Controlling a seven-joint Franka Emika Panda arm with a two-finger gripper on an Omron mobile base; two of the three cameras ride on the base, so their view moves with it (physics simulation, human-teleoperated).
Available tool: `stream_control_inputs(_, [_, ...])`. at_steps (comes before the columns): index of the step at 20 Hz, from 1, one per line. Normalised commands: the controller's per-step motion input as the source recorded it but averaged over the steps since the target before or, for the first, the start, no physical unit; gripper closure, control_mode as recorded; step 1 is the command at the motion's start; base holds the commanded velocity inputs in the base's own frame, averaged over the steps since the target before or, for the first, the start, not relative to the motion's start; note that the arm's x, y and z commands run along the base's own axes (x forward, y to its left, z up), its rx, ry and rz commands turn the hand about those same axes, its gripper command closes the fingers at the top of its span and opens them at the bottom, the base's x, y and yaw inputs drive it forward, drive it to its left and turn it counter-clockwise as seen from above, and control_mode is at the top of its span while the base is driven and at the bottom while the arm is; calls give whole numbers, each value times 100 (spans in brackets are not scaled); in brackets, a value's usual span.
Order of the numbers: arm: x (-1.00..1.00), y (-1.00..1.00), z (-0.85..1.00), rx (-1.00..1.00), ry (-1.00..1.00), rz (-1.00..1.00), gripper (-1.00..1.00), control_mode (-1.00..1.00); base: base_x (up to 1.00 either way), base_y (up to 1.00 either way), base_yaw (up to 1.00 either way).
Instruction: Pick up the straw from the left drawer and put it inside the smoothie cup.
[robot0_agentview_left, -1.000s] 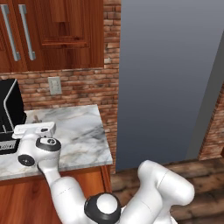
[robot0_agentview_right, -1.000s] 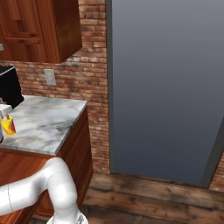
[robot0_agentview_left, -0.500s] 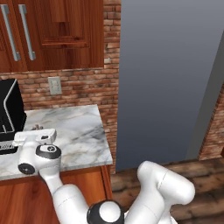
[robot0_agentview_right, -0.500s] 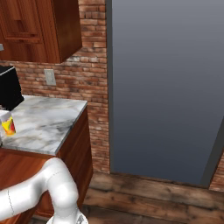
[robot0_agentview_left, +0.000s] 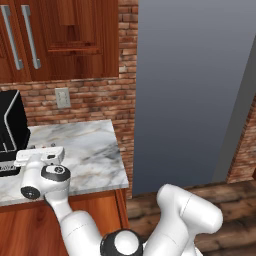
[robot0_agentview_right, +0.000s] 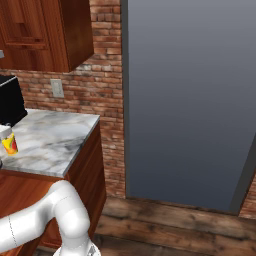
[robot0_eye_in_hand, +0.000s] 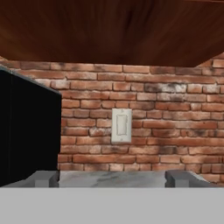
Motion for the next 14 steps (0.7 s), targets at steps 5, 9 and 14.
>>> stream_control_inputs(5, [-4, 0, 59, 0, 0, 0, -100, -100, 0, 0, 0])
stream_control_inputs(9, [-34, -1, 96, 0, -2, 0, -100, -100, 0, 0, 0])
stream_control_inputs(14, [-57, -34, 96, 0, -3, -1, -100, -100, 0, 0, 0])
